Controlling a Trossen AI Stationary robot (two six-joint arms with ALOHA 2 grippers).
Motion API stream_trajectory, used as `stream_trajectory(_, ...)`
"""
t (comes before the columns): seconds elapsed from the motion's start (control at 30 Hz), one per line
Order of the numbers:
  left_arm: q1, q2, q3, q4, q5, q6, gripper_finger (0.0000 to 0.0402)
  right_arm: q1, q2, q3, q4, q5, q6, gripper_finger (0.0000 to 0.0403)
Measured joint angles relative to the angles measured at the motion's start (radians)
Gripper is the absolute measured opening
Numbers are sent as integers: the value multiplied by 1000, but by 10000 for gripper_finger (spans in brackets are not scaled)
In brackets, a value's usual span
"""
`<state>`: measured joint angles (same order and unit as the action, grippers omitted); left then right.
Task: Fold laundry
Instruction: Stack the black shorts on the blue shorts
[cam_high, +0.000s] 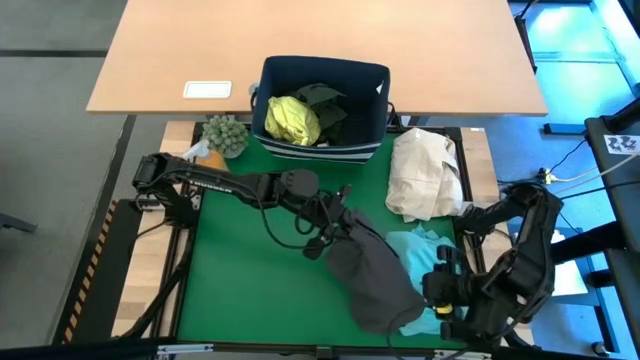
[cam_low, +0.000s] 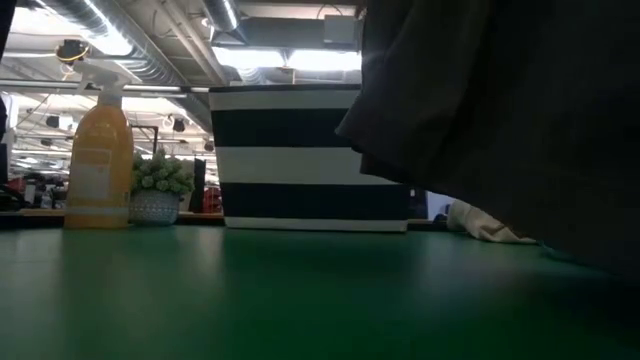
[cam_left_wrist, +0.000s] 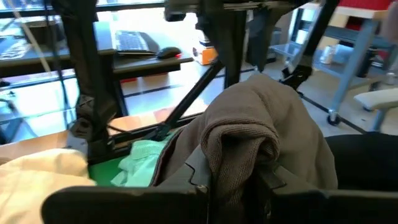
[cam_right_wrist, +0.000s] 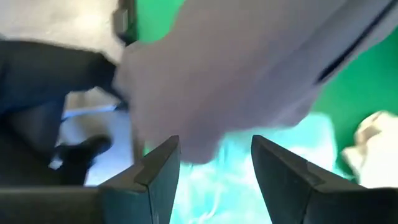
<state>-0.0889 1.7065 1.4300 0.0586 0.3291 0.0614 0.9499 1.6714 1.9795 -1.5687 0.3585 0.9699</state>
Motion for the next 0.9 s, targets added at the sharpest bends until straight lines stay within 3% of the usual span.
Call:
stream_trajectory(0.23, -41, 0, 0, -28, 56, 1, 38, -11, 0, -59, -2, 196, -112, 167)
stream_trajectory(0.53, -84, 0, 6, -37, 59, 20, 38, -127, -69, -304, -2, 214, -136, 82)
stream_trajectory(0.77, -102, 0, 49, -51, 54, 34, 38, -158, -339, -579, 49, 207, -30, 12)
stream_trajectory(0.9, -102, 0, 71, -50, 55, 56, 38, -157, -582, -731, 156, 215, 50, 7)
